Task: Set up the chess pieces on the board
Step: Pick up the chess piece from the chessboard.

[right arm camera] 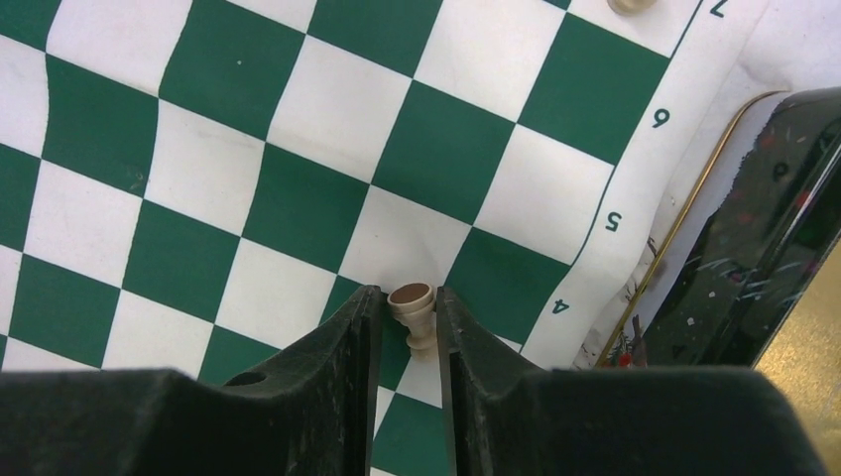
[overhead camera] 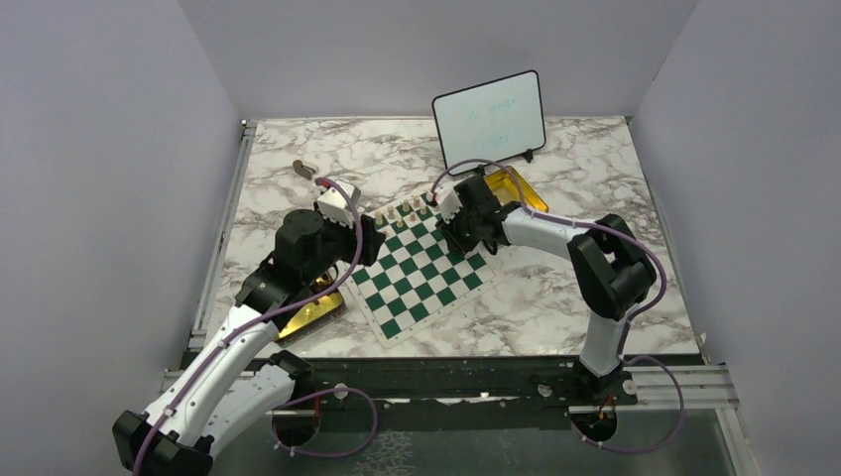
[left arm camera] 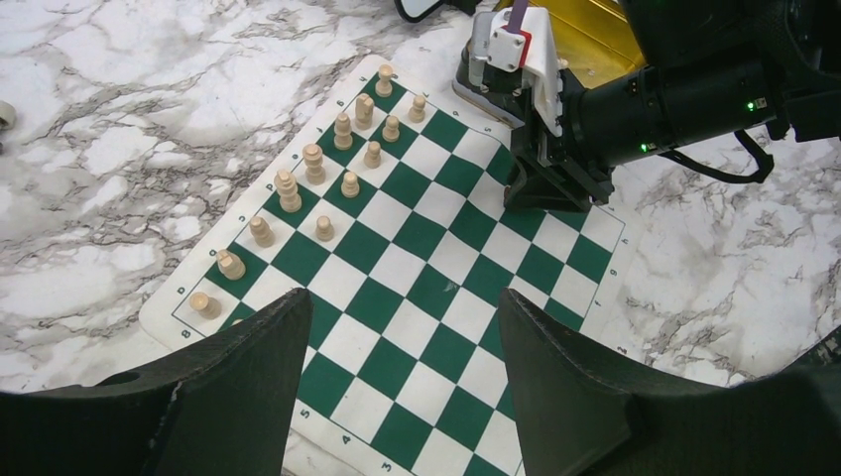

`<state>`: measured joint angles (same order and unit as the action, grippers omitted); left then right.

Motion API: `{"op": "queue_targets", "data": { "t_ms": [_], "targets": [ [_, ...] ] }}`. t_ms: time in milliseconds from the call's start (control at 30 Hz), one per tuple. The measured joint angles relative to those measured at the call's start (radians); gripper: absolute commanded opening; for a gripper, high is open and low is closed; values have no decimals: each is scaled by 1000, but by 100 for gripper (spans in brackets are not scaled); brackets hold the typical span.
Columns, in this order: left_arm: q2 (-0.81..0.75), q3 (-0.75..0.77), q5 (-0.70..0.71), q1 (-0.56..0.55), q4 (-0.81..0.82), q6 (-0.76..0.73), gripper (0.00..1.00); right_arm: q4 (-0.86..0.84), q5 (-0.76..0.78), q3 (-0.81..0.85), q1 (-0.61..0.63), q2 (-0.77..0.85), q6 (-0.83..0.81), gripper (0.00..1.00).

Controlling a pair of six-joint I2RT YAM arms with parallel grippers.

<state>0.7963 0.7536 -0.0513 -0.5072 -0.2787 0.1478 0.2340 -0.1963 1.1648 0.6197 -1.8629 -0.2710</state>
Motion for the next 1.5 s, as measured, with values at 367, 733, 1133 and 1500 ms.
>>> {"op": "queue_targets", "data": {
  "t_ms": [367, 733, 1133, 1500],
  "targets": [
    [-5, -5, 8, 0, 0, 0, 70, 3, 26, 12, 8, -11, -9, 24],
    [-5, -9, 13, 0, 0, 0, 70, 32, 53, 23, 10, -11, -10, 28],
    [-6, -10, 15, 0, 0, 0, 70, 59, 66, 30, 10, -22, -11, 32],
    [-8, -10, 15, 0, 0, 0, 70, 67, 76, 37, 10, -24, -17, 17]
  ]
}}
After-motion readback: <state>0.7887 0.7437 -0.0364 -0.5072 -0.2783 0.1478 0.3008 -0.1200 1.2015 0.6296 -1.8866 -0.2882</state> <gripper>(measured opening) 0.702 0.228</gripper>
